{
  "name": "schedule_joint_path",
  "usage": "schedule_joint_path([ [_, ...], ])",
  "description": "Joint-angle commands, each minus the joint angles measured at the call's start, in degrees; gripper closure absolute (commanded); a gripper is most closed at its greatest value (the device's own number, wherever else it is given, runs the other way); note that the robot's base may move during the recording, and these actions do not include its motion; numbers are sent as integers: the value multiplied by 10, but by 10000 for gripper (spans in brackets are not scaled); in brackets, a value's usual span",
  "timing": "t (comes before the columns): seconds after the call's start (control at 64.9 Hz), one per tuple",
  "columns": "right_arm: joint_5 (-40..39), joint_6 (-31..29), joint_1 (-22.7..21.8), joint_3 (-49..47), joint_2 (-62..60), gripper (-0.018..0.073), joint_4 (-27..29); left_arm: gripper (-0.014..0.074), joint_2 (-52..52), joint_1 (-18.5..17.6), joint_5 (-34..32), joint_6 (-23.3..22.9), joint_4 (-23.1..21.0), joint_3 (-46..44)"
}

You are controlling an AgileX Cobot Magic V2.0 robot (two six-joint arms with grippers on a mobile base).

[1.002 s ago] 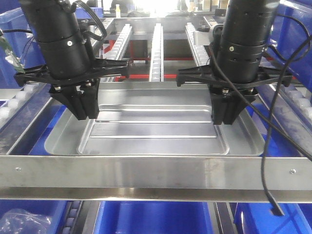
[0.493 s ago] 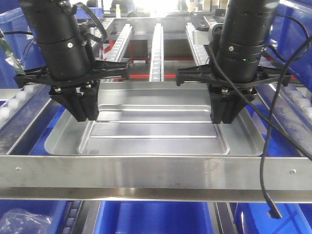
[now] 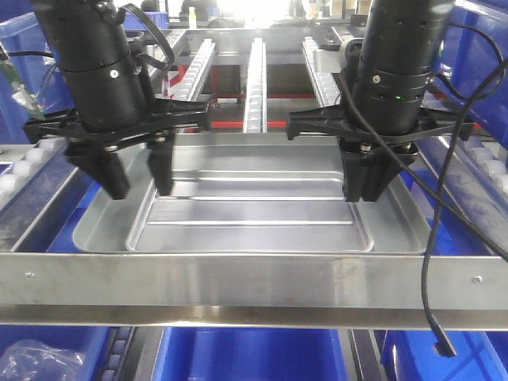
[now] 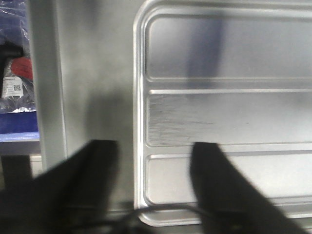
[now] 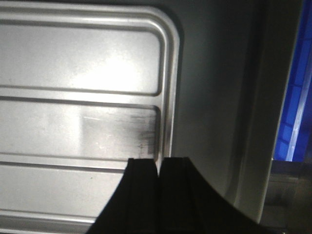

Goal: Grab silver tray and place in blue box
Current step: 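Open both grippers and position them over the tray's side rims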

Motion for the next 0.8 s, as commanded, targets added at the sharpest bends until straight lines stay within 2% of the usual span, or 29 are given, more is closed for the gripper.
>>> schedule_joint_path([
  [0.0,-16,-7,-2,-20,-27,361,-4,206,-21,-2,-18,-1,0,-19],
  [0.123,-17,-7,-2,-20,-27,135,-4,208,-13,-2,-28,-1,0,-19],
  [0.216,-19,-7,-2,-20,-27,37,-4,209,-8,-2,-30,-1,0,-19],
  [0.786,-40,-6,-2,-20,-3,29,-4,209,9,-2,-43,-1,0,-19],
])
